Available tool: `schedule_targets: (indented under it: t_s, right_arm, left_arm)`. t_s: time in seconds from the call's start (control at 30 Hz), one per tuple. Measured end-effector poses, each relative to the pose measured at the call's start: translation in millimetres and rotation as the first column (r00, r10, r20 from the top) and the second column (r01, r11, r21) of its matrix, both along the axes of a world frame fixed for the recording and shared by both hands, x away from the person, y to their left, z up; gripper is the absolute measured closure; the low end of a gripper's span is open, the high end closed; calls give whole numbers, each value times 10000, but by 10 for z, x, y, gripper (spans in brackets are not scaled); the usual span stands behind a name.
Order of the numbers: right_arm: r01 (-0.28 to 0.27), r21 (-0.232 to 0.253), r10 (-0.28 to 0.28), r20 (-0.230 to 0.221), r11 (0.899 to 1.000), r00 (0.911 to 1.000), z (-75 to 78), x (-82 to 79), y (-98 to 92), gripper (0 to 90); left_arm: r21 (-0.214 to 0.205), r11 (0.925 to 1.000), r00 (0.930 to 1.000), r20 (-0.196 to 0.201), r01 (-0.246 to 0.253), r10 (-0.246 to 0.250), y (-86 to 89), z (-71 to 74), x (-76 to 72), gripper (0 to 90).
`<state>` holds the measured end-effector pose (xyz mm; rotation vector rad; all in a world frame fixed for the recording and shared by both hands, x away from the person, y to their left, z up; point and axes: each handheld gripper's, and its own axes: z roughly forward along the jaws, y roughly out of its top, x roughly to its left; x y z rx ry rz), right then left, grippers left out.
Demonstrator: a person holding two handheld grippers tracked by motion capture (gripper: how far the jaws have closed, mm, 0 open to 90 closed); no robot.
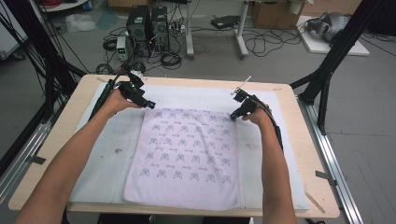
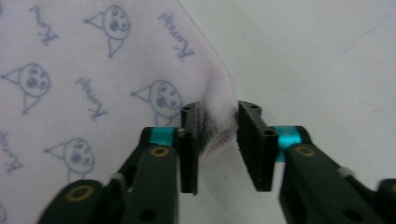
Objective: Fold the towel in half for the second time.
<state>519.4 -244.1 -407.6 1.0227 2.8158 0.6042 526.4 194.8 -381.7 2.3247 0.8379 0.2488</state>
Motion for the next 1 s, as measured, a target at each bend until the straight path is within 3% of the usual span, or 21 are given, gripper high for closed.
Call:
schedule_targets:
  t_s: [0.07, 0.17, 0.3, 0.37, 0.63, 0.7, 0.8, 0.93, 1.0]
  right_arm:
    - [-30, 102, 31, -68, 9999, 10000, 7, -2, 8, 815]
    - [-65, 87, 66, -149, 9999, 9999, 16, -11, 25, 838]
    - [-249, 133, 251, -77, 9996, 9997, 34, -15, 30, 841]
    - [-230, 141, 231, -90, 9996, 9997, 45, -24, 32, 842]
    - [-394, 147, 395, -24, 9991, 9992, 63, -40, 38, 842]
    - [-402, 102, 402, -29, 9991, 9992, 61, -47, 56, 842]
    - [-470, 54, 470, 7, 9989, 9989, 65, -55, 82, 844]
    - [-513, -6, 513, 93, 9987, 9986, 94, -69, 91, 854]
    - [-451, -27, 452, 161, 9990, 9988, 118, -79, 89, 858]
  left_arm:
    - [-13, 9999, 9999, -115, -125, 125, -22, -32, 5, 131]
    - [22, 9995, 9991, -289, -304, 305, -45, -70, 19, 165]
    - [45, 9983, 9964, -618, -583, 585, -79, -126, 38, 272]
    - [355, 9969, 9944, -775, -699, 725, -103, -160, 46, 329]
    - [587, 9916, 9838, -1314, -1155, 1224, -100, -262, 92, 419]
    - [924, 9894, 9830, -1361, -1116, 1236, -117, -277, 90, 489]
    - [1058, 9886, 9812, -1493, -1075, 1226, -143, -305, 83, 585]
    - [983, 9915, 9861, -1339, -854, 982, -169, -287, 35, 831]
    - [1079, 9912, 9870, -1332, -762, 904, -168, -279, 20, 849]
